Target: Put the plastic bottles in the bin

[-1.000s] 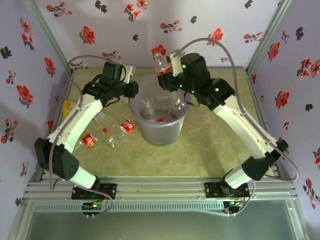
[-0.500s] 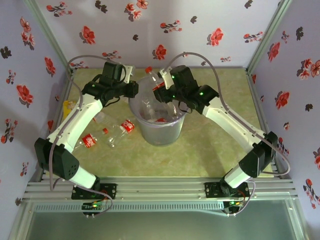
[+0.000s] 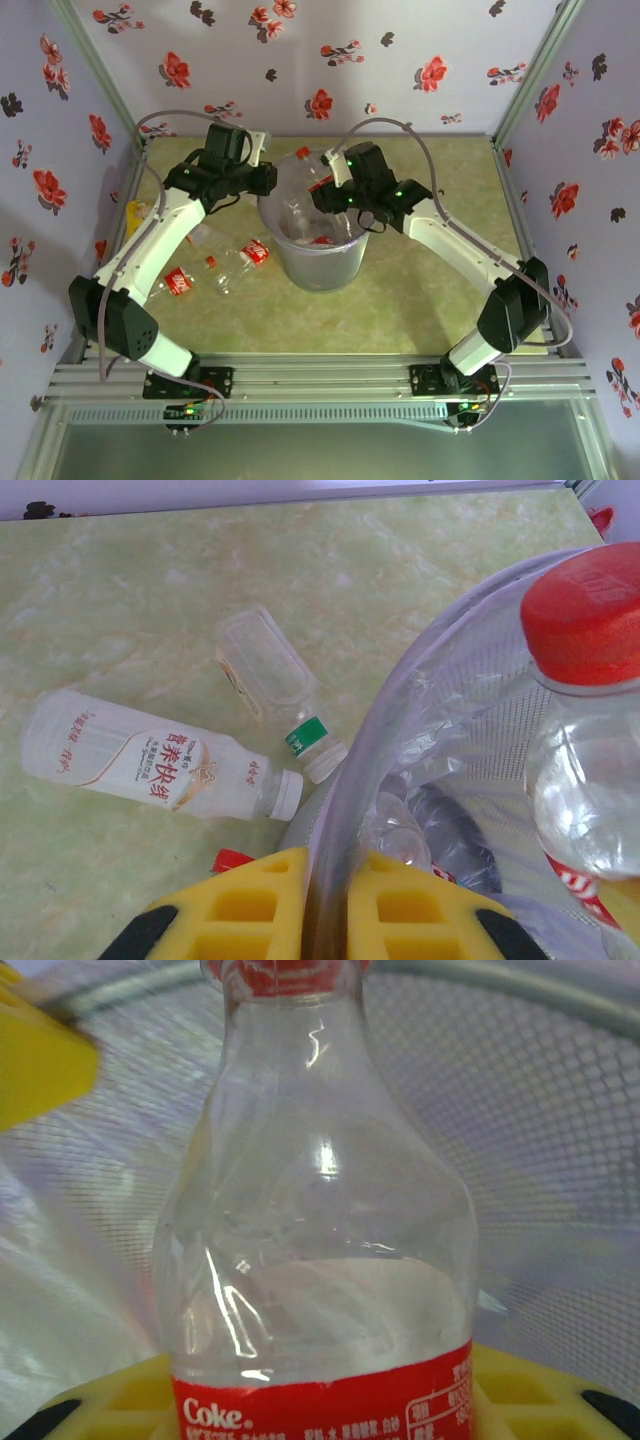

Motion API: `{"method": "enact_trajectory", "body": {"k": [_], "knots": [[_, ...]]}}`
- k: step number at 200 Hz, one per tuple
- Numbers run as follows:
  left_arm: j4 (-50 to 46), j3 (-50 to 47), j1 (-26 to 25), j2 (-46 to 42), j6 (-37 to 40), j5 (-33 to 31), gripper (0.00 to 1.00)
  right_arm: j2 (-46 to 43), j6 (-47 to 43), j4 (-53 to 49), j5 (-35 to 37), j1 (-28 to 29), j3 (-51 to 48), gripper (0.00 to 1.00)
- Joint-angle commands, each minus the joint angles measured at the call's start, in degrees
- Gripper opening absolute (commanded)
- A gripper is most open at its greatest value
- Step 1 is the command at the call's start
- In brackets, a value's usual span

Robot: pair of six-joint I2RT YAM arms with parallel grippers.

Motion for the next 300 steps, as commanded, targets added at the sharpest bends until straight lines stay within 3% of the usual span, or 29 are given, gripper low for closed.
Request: {"method": "enact_trajectory", "body": {"k": [1,26,107,159,208,300], "knots": [[1.42,-1.22,-0.49,-1.38,0.9,0.18,0.0,-0.15,1.77,3.0,-0.66,-0.83,-1.28,0.33],[1.42,-1.22,-0.5,-1.33,0.9,0.17,0.0,0.73,2.39,2.23,-0.29,-1.13,-0.62,0.55],[1.42,-1.22,-0.46,-1.33,0.97,0.18,0.0,0.88,2.33,-3.0,-0.78,-0.91,5.82,0.75],[1.42,-1.22,-0.46,-1.21,0.9,0.1,0.0,0.16,2.97,-5.7,0.34,-0.38,8.66,0.73],[1.51,-1.3,-0.47,-1.15,0.9,0.12,0.0,4.89,2.06,-11.27,5.46,2.5,12.57,0.53],[1.51,-1.3,-0.51,-1.24,0.9,0.11,0.0,13.9,5.08,-9.73,5.04,4.5,9.92,0.46]]}}
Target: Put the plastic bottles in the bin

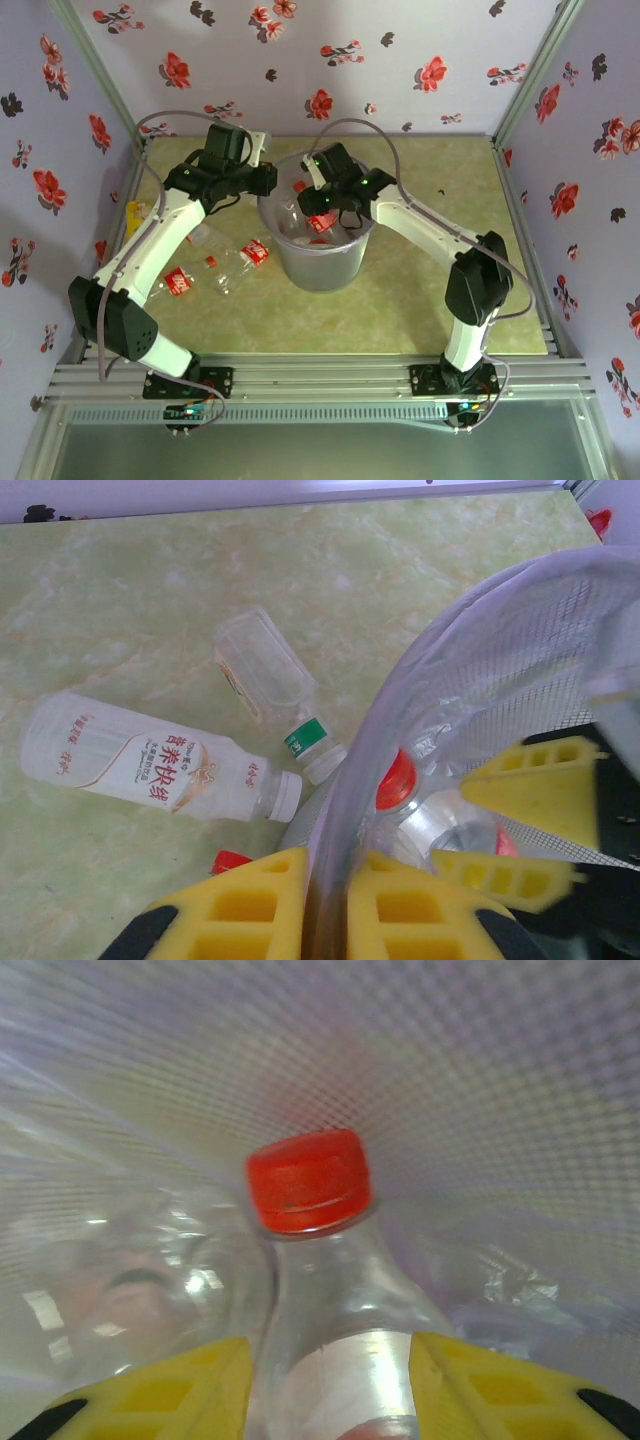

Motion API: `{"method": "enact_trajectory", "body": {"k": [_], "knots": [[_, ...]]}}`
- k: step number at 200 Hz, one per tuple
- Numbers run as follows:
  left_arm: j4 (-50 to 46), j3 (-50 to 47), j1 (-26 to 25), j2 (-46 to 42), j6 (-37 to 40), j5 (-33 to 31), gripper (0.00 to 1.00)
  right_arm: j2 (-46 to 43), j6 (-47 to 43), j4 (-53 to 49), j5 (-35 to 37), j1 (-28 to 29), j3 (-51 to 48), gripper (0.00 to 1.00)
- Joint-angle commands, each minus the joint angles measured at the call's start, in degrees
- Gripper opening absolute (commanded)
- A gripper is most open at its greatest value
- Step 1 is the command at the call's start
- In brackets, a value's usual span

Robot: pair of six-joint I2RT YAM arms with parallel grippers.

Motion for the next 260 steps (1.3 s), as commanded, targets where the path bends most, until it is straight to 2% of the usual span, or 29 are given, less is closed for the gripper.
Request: {"method": "enact_trajectory", "body": {"k": [1,26,47,83,104,143,169,218,260], "knots": [[1.14,-1.0,-0.38,-0.98,0.95,0.11,0.0,-0.12,2.17,0.3,0.05,0.77,-2.29,0.46],[1.14,-1.06,-0.37,-0.83,0.81,0.19,0.0,-0.92,3.28,1.78,-0.09,0.88,-4.7,0.46],[1.14,-1.09,-0.44,-0.7,0.74,0.19,0.0,-1.89,3.19,0.91,0.75,0.88,-2.28,0.46],[1.22,-1.1,-0.52,-0.7,0.73,0.25,0.0,-5.57,2.35,-4.6,3.35,0.87,5.13,0.6],[1.23,-1.1,-0.52,-0.74,0.78,0.19,0.0,-8.77,1.91,-7.53,5.76,0.89,7.91,0.64],[1.18,-1.17,-0.55,-0.76,0.61,0.23,0.0,-14.47,1.87,-14.44,15.15,0.39,11.12,0.66],[1.38,-1.09,-0.66,-0.79,0.23,0.19,0.0,-17.54,3.27,-20.33,20.2,-2.24,11.86,0.66],[1.68,0.62,-1.56,0.85,-3.17,0.27,0.0,-27.97,8.66,-18.51,13.84,-11.96,1.15,0.65],[1.46,2.77,-3.63,3.25,-5.48,-1.01,0.0,-30.94,10.93,-25.19,5.61,-22.39,0.68,0.66]]}}
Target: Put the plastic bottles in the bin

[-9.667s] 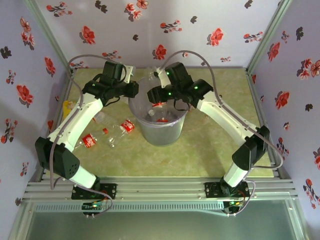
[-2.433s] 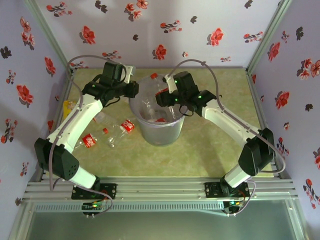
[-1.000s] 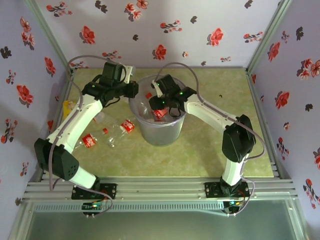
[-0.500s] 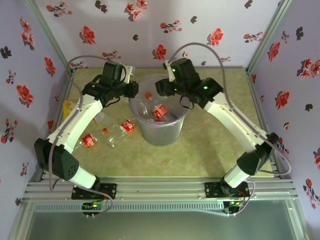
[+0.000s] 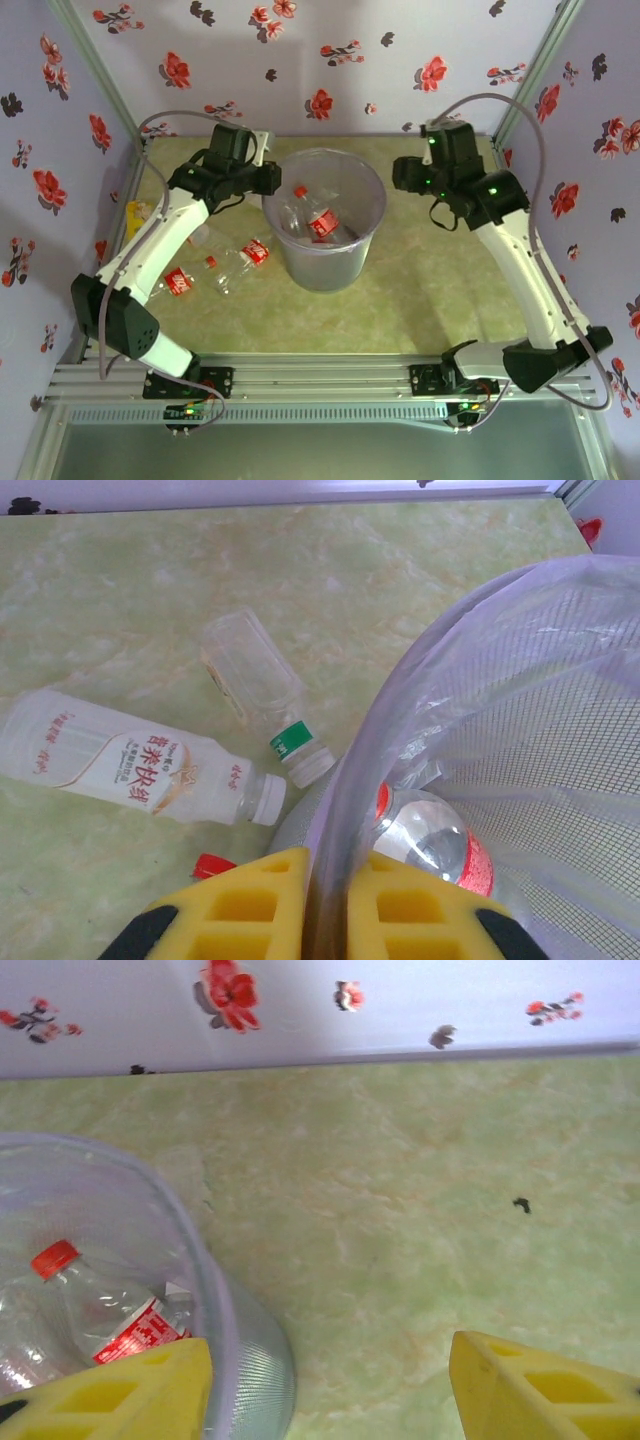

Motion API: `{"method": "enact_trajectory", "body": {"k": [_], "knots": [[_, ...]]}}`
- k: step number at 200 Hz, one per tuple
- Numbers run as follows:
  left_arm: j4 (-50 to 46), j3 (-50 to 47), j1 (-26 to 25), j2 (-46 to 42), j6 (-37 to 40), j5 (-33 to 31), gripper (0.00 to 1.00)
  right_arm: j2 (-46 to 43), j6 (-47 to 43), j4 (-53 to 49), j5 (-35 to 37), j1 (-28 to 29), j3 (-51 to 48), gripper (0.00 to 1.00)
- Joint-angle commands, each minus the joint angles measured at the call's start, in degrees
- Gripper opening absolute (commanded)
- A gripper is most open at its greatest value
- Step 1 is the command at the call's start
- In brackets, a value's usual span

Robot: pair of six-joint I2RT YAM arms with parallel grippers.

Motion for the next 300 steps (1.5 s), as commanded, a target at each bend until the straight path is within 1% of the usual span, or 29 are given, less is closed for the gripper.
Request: {"method": "enact_trajectory", "body": {"k": [1,60,91,133,181,203,234,262,300], "knots": [[1.04,1.9,-2.13,2.17,-2.68,-0.81,0.0,-1.92,2.79,-4.65,-5.96,-4.32,-0.42,0.66],[3.29,6.43,-6.71,8.43,-4.06,-4.78,0.0,-4.07,3.02,-5.99,-11.37,-10.06,-3.47,0.69],[3.12,10.01,-8.81,11.96,-4.13,-5.79,0.0,-3.48,2.52,-5.32,-16.01,-11.31,-5.5,0.71],[3.38,10.83,-9.43,12.8,-4.23,-6.4,0.0,-1.91,2.85,-3.38,-21.04,-13.32,-5.88,0.72],[4.07,10.02,-9.41,12.41,-4.24,-6.39,0.0,0.84,3.38,-2.25,-23.34,-13.86,-6.63,0.69],[4.03,10.04,-9.41,12.41,-3.99,-6.24,0.0,1.69,3.46,-2.14,-24.22,-13.9,-6.8,0.65],[4.04,10.05,-9.41,12.31,-3.62,-6.29,0.0,2.3,3.42,-2.04,-24.05,-13.87,-7.42,0.56],[4.07,10.32,-9.41,12.36,-3.31,-6.23,0.06,2.44,3.83,-1.38,-24.1,-13.8,-8.07,0.41],[4.02,10.39,-9.41,12.41,-3.09,-6.3,0.11,3.23,4.21,-0.58,-24.21,-13.8,-8.84,0.31]]}}
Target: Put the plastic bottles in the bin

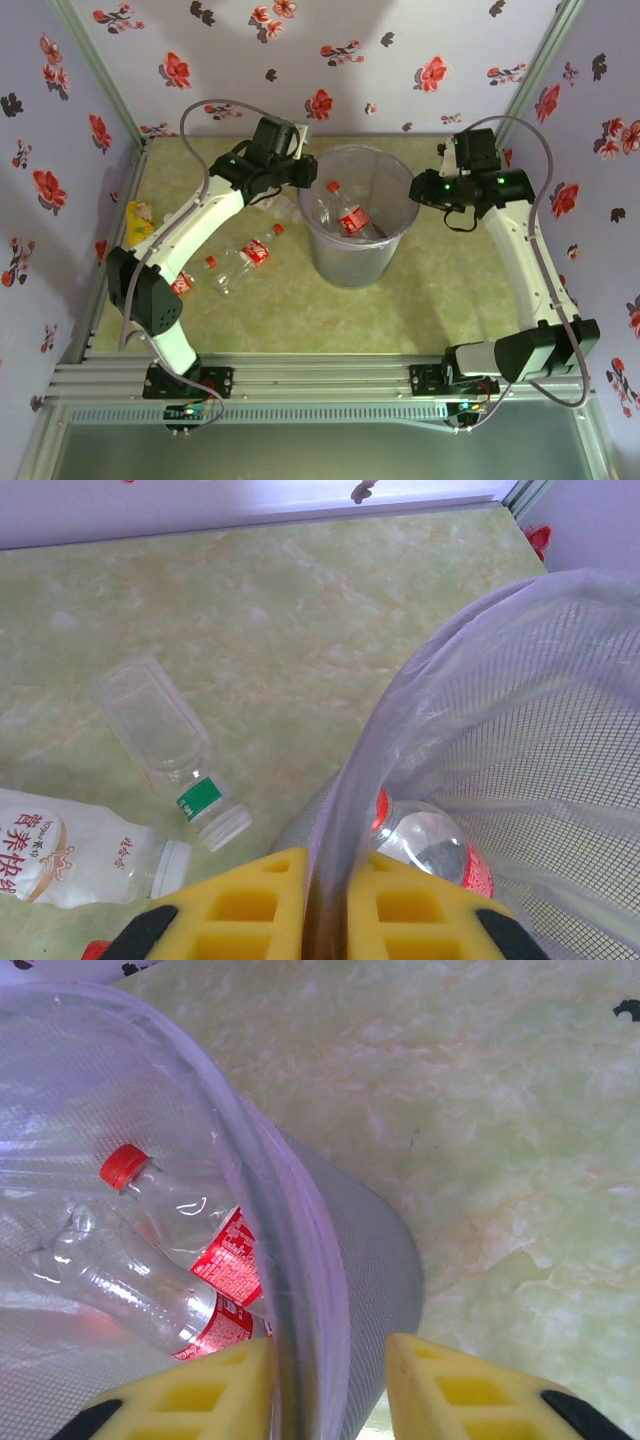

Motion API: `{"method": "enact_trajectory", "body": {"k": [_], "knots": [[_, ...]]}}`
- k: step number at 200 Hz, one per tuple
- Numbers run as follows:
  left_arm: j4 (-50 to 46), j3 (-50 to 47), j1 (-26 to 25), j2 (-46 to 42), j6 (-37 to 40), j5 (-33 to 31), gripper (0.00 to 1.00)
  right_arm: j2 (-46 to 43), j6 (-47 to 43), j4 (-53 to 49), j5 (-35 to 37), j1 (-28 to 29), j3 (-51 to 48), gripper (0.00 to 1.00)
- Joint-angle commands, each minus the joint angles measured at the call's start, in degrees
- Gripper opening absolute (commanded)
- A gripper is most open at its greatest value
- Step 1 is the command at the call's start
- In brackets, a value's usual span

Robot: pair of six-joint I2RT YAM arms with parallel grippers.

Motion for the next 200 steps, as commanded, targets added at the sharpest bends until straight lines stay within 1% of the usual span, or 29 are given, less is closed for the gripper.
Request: {"method": "enact_trajectory", "body": {"k": [1,19,47,62,73,97,106,112,120,128,130,154,168,185,200], "knots": [[1.8,-0.1,-0.95,1.76,0.3,-1.59,0.11,0.87,0.8,1.65,-0.63,-0.17,-0.84,0.31],[1.75,-0.03,-0.95,1.82,0.54,-1.54,0.17,1.15,0.85,1.79,-0.66,-0.09,-0.86,0.26],[1.48,0.0,-0.95,1.64,0.98,-1.51,0.25,1.33,0.95,2.24,-0.44,0.08,-1.11,0.21],[1.31,0.18,-0.95,1.54,1.42,-1.62,0.34,1.38,0.93,2.3,-0.44,0.11,-1.11,0.18],[1.14,0.38,-0.96,1.41,1.63,-1.63,0.42,1.4,1.03,2.33,-0.36,0.19,-1.09,0.16],[0.62,0.92,-0.95,1.37,2.3,-1.61,0.51,1.16,1.13,2.45,-0.19,0.35,-1.2,0.14],[0.34,1.24,-0.95,1.37,2.54,-1.64,0.59,1.07,1.22,2.57,-0.05,0.42,-1.17,0.13],[-0.03,1.51,-0.87,1.37,2.81,-1.65,0.67,1.07,1.32,2.59,0.1,0.53,-1.2,0.12],[-0.4,1.95,-0.91,1.3,3.02,-1.6,0.8,0.9,1.48,2.74,0.17,0.6,-1.27,0.12],[-1.02,2.5,-0.81,1.07,3.56,-1.65,0.97,0.73,1.54,3.07,0.34,0.85,-1.46,0.11],[-1.17,2.66,-0.76,1.05,3.64,-1.63,0.99,0.69,1.6,3.09,0.41,0.86,-1.46,0.11],[-3.84,4.43,-0.03,-0.46,5.1,-1.65,1.0,0.66,2.17,3.48,1.23,1.33,-1.77,0.1],[-7.27,5.71,1.48,-2.06,6.58,-1.94,1.0,0.64,2.42,3.7,1.62,1.43,-2.01,0.1],[-13.18,6.59,5.25,-4.86,7.88,-2.21,1.0,0.4,2.56,3.81,1.86,1.59,-2.32,0.09],[-17.22,4.95,10.94,-8.08,8.84,-2.25,1.0,0.1,2.49,3.82,2.24,1.58,-2.39,0.09]]}}
